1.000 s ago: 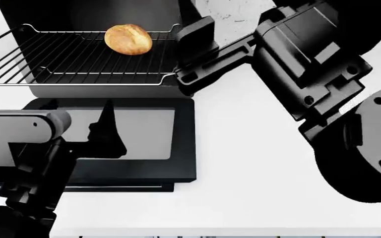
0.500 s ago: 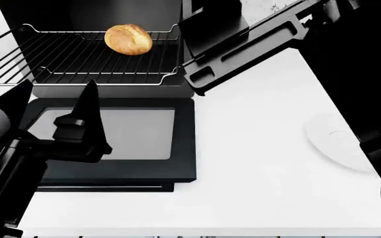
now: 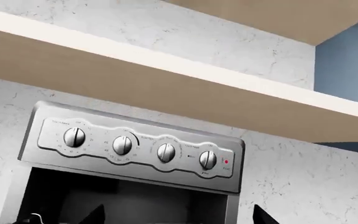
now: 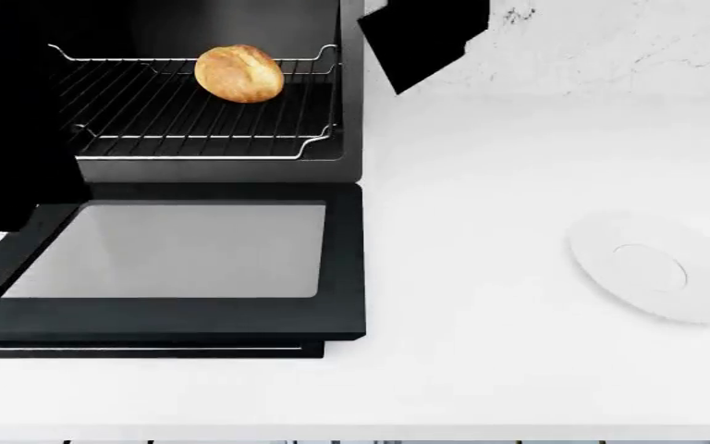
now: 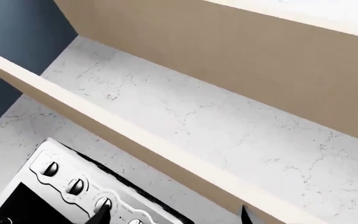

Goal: Place the bread on the top rack of the toaster oven.

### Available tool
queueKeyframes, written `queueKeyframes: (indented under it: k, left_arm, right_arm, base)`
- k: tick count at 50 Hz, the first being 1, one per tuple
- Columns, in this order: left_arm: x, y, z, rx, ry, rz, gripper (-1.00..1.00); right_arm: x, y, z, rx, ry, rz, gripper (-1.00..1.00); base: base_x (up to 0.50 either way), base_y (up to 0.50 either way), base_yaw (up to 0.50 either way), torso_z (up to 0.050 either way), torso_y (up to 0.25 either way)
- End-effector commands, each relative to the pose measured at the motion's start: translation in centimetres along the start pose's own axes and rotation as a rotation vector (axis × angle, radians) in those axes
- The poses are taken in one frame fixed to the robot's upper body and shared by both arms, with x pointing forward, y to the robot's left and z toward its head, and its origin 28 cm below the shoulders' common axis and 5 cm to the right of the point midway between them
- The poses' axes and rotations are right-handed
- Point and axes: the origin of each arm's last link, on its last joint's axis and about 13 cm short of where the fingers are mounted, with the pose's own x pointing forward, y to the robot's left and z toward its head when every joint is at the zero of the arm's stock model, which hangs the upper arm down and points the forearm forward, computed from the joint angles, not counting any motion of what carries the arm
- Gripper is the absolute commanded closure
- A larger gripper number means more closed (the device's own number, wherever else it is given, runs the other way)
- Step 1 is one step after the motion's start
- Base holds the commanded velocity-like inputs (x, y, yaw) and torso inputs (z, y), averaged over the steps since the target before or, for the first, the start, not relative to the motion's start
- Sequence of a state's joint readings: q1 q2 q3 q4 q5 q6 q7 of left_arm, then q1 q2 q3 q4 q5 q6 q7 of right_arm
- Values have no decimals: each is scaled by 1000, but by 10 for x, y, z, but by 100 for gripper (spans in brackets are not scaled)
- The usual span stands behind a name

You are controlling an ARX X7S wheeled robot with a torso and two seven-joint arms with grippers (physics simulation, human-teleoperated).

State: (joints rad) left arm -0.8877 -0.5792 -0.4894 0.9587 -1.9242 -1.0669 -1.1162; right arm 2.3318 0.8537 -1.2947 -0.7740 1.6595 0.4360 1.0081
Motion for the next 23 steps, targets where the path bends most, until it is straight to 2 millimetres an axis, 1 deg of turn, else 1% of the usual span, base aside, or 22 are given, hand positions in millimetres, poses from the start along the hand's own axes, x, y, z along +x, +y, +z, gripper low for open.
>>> queueKeyframes:
  k: [1,5,9,13,15,21,23]
  left_arm:
    - [9,-2,34,-85,-149,26,-100]
    - [15,-3,42,-107,-165,45,-100]
    - [20,-5,58,-132,-221,60,-100]
    - [23,-6,66,-147,-249,68,-100]
    - [24,-6,74,-159,-273,77,-100]
    - [27,-4,88,-182,-316,97,-100]
    - [28,-3,95,-192,-342,106,-100]
  right_arm:
    - [6,-3,18,-44,-77,33,-100]
    - [9,-5,23,-55,-83,26,-100]
    - [11,-8,29,-63,-96,25,-100]
    - [13,-9,33,-69,-113,23,-100]
    - [15,-10,36,-77,-120,24,-100]
    - [19,-12,44,-101,-134,26,-100]
    - [20,-12,46,-108,-142,28,-100]
  base:
    - [0,0,0,0,0]
    - [0,0,0,0,0]
    - [0,0,0,0,0]
    - [0,0,0,0,0]
    - [0,0,0,0,0]
    - [0,0,0,0,0]
    - [0,0,0,0,0]
